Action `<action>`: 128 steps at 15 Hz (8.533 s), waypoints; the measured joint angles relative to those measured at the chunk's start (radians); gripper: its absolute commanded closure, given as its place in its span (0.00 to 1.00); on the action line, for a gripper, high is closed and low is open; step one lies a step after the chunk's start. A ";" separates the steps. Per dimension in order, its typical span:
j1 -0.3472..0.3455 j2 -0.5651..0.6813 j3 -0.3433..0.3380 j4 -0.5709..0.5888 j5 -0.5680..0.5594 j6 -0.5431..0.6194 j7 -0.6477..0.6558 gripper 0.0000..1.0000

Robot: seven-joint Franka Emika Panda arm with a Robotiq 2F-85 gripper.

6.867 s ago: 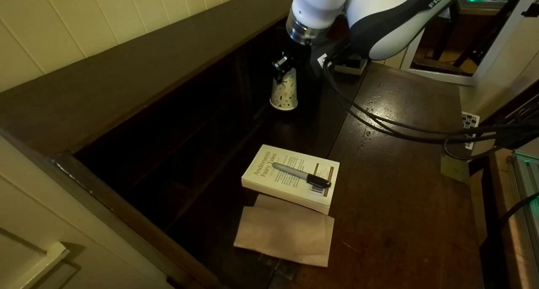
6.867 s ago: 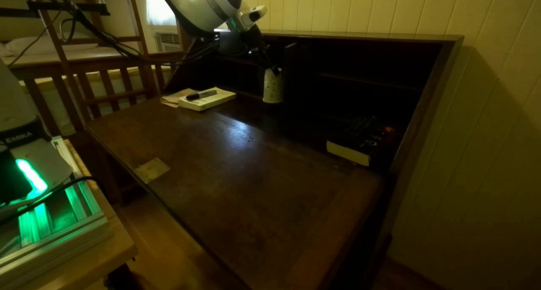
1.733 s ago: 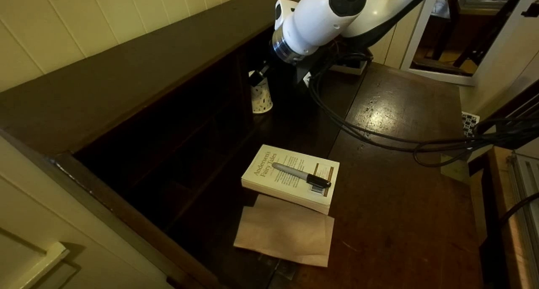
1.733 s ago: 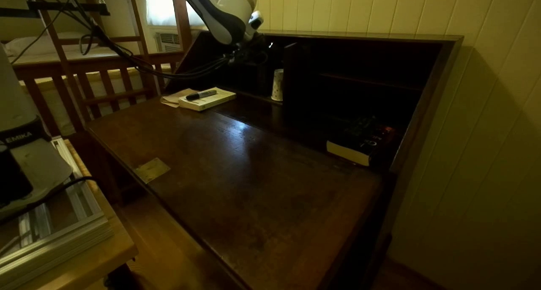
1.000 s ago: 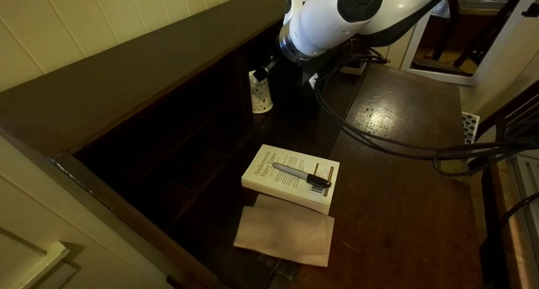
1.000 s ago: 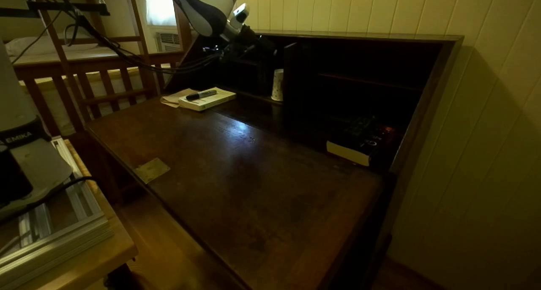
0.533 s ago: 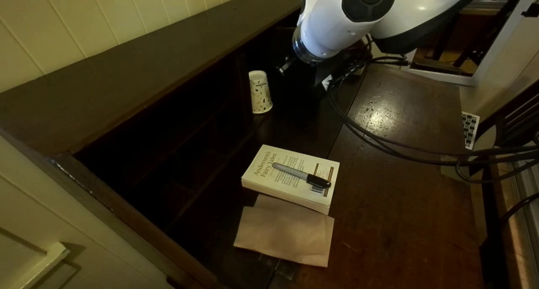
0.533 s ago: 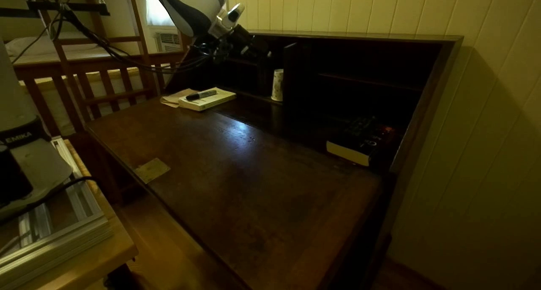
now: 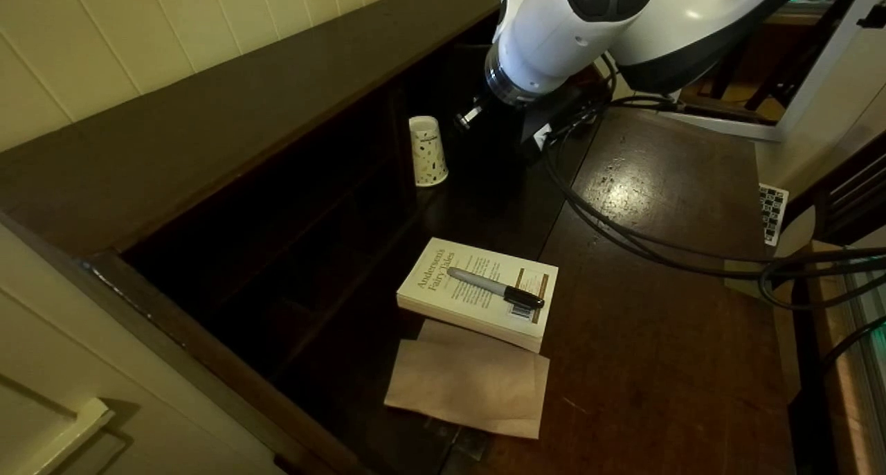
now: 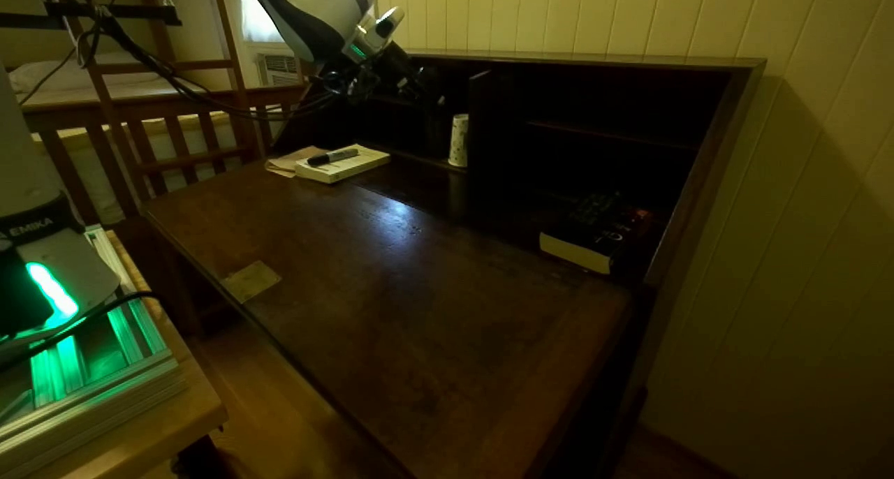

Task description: Open the cabinet door, then out the cup inside and close the cabinet door

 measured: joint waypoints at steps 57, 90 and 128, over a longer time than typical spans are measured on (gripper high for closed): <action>-0.055 0.305 0.006 0.296 0.028 0.164 0.115 1.00; -0.162 -0.202 0.117 -0.207 0.741 -0.020 -0.778 0.00; -0.308 -0.309 0.069 -0.166 1.484 -0.049 -1.922 0.00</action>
